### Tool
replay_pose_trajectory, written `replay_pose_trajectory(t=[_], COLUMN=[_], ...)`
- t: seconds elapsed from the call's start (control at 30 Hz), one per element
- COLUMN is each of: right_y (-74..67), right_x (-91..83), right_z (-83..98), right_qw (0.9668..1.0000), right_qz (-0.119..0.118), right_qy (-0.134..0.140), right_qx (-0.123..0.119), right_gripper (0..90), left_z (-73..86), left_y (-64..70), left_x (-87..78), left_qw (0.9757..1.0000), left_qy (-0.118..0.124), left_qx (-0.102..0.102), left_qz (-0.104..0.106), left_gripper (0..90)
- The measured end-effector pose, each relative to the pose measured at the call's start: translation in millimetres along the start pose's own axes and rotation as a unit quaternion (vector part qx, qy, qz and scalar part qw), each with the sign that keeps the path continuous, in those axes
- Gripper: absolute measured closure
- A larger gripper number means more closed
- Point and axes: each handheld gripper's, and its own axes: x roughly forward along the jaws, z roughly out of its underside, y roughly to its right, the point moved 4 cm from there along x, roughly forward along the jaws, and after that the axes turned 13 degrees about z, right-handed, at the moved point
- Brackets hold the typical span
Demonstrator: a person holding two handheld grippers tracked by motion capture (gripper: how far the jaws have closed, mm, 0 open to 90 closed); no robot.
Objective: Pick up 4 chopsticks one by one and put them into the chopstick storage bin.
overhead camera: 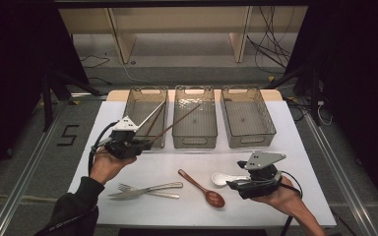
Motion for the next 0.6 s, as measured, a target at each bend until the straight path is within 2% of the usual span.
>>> replay_pose_trajectory(t=[0.07, 0.3, 0.5, 0.6], right_y=[-0.2, 0.5, 0.7, 0.5], right_x=[-0.1, -0.8, -1.2, -0.9], right_z=[0.2, 1.2, 1.6, 2.0], right_qw=[1.0, 1.0, 1.0, 1.0], right_qz=[0.0, 0.001, 0.002, 0.001], right_qy=[-0.002, -0.003, -0.003, -0.003], right_qx=[0.003, 0.004, 0.006, 0.005], right_gripper=[27.6, 25.8, 25.1, 25.2], left_z=[-1.4, -8.9, -14.3, -15.1], left_y=[-6.3, -28.0, -47.9, -58.3], left_x=[-2.5, -9.9, -13.4, -14.6], left_qw=[0.9999, 0.9988, 0.9966, 0.9954], left_qy=[0.008, 0.028, 0.042, 0.039], left_qx=[-0.012, -0.033, -0.056, -0.07], left_qz=[-0.002, -0.024, -0.043, -0.054], left_gripper=[82.8, 82.8, 82.8, 82.8])
